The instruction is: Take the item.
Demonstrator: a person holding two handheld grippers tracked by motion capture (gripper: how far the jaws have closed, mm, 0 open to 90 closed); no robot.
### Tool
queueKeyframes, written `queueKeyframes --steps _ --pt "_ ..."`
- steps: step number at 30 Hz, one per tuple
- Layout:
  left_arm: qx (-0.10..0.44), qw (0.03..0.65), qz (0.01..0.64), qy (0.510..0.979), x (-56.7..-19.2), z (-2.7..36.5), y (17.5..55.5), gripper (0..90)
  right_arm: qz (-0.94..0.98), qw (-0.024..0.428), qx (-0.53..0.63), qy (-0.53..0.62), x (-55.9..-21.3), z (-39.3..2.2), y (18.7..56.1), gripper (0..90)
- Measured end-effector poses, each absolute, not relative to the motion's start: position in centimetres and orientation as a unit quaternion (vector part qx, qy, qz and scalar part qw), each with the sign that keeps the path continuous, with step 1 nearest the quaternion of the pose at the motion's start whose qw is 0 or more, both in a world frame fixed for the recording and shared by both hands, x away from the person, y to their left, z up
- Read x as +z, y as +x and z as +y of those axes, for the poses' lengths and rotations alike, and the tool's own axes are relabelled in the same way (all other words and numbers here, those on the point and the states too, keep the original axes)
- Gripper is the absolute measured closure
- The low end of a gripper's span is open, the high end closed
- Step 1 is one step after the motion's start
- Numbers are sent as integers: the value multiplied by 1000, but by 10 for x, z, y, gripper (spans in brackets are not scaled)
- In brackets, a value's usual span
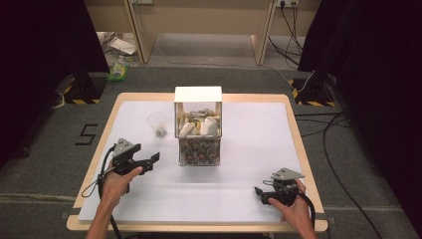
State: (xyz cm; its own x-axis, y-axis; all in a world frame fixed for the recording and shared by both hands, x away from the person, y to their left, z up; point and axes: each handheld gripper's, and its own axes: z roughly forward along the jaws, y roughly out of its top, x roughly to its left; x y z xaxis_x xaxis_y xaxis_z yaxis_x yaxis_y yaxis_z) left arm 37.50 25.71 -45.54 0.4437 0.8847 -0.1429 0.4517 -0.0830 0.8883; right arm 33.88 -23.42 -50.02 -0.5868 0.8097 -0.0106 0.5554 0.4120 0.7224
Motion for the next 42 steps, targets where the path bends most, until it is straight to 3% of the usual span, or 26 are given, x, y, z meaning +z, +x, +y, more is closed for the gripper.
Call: queueKeyframes --steps 42 --pt "177 458 454 743 -492 242 332 151 820 183 347 416 -500 -234 339 136"
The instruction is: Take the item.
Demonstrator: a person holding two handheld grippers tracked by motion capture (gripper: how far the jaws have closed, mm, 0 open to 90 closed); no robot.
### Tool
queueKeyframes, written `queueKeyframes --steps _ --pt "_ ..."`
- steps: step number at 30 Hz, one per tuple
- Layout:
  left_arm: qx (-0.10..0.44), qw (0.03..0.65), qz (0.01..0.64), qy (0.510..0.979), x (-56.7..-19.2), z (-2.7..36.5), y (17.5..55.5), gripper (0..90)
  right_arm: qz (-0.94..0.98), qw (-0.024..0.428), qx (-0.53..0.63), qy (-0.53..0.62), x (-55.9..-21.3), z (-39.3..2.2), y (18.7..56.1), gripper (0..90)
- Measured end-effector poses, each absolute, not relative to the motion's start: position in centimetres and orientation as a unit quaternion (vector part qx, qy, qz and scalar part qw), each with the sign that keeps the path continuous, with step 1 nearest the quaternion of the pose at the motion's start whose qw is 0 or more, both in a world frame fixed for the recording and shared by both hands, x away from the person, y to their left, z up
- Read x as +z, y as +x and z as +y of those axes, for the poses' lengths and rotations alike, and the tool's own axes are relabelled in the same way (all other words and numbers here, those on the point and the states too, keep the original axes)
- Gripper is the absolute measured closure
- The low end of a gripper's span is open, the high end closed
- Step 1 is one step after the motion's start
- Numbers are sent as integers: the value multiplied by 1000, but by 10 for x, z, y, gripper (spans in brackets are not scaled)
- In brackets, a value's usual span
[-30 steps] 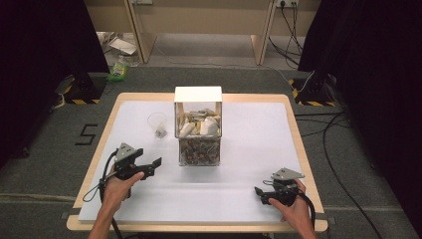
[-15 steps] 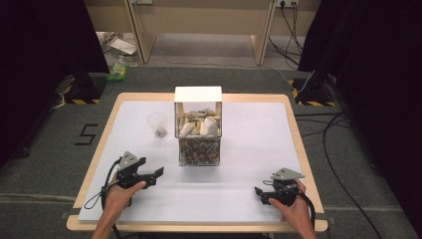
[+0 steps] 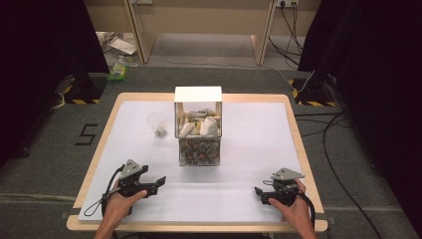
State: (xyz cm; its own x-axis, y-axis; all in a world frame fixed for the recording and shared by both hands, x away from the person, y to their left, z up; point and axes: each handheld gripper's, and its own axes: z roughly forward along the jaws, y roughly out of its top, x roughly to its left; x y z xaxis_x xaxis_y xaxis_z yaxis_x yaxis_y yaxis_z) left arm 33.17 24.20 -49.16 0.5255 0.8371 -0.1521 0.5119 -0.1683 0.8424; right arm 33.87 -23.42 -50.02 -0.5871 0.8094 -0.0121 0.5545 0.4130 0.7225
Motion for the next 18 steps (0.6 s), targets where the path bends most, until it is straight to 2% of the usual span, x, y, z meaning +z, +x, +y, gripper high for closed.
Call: queueKeyframes --steps 18 --pt "176 456 434 757 -497 227 312 151 820 184 347 416 -500 -234 339 136"
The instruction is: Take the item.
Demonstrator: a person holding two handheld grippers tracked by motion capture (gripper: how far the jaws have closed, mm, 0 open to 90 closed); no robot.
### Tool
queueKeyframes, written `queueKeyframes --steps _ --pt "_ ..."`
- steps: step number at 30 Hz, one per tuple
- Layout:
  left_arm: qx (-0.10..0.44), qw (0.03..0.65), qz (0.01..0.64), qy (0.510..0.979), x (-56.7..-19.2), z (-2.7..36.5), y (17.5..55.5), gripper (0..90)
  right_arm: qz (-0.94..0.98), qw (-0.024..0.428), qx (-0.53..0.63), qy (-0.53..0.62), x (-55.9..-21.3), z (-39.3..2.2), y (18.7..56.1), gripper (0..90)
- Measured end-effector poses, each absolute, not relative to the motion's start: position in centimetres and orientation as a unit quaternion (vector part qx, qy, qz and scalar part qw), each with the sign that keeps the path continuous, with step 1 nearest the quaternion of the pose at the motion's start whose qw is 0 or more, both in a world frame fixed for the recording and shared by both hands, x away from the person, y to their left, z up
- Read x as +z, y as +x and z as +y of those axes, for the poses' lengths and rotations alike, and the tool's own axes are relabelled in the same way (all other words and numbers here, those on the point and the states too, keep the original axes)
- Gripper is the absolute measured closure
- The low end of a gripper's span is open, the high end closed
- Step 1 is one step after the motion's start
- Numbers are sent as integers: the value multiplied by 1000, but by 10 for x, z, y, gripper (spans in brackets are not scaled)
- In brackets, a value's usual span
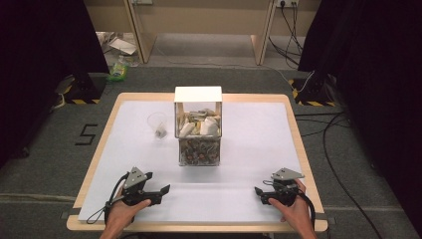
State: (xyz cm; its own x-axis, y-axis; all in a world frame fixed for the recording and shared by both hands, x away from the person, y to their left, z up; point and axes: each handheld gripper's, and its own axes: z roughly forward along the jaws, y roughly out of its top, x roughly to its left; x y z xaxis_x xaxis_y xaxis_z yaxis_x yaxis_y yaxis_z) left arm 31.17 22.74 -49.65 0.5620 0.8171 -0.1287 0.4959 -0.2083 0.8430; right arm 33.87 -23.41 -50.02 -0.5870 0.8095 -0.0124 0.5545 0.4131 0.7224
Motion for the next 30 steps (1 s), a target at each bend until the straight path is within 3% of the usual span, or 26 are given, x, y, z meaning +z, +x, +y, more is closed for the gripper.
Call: queueKeyframes --steps 30 --pt "177 441 412 777 -507 215 290 150 820 184 347 416 -500 -234 339 136"
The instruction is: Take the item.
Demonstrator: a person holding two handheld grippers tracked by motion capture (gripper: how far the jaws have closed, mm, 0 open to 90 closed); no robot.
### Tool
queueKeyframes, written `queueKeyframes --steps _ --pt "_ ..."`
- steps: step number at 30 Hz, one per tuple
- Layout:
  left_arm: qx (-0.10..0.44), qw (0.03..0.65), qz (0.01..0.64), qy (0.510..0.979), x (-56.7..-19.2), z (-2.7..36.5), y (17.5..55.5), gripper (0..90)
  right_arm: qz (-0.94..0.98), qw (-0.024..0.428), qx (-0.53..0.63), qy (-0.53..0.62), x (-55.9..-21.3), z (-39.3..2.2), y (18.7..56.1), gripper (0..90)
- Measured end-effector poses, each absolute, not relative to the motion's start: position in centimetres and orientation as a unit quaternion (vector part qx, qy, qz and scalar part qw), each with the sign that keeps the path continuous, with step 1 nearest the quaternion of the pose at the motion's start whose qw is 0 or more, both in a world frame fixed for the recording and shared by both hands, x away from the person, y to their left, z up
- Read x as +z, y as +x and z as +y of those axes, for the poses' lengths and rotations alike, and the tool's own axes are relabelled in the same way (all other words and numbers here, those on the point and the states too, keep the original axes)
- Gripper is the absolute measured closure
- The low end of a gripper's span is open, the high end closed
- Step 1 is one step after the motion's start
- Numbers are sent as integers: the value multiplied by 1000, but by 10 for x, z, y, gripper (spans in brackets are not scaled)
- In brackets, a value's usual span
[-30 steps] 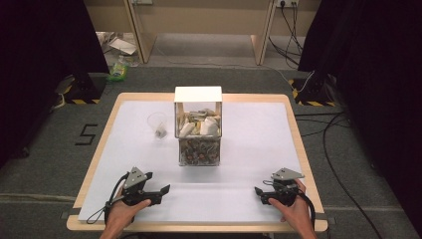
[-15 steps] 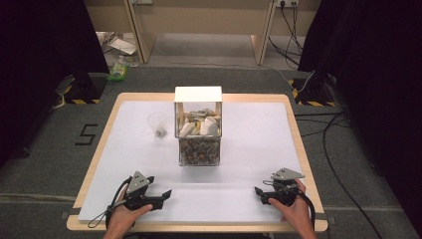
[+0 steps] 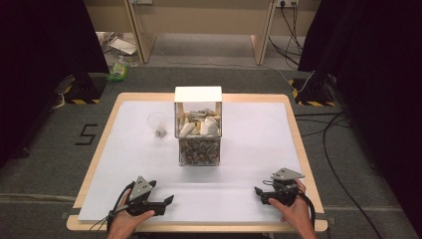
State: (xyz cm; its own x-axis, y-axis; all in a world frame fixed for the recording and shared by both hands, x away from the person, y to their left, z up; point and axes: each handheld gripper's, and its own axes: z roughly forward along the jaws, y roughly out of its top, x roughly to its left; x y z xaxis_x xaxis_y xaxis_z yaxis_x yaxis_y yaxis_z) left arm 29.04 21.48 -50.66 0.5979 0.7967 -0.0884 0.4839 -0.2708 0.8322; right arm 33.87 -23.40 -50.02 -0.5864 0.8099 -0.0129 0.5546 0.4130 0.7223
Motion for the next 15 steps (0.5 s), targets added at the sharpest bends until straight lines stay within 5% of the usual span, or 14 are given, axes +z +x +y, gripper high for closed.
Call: queueKeyframes --steps 15 --pt "181 427 406 788 -513 212 280 150 820 184 347 416 -500 -234 339 136"
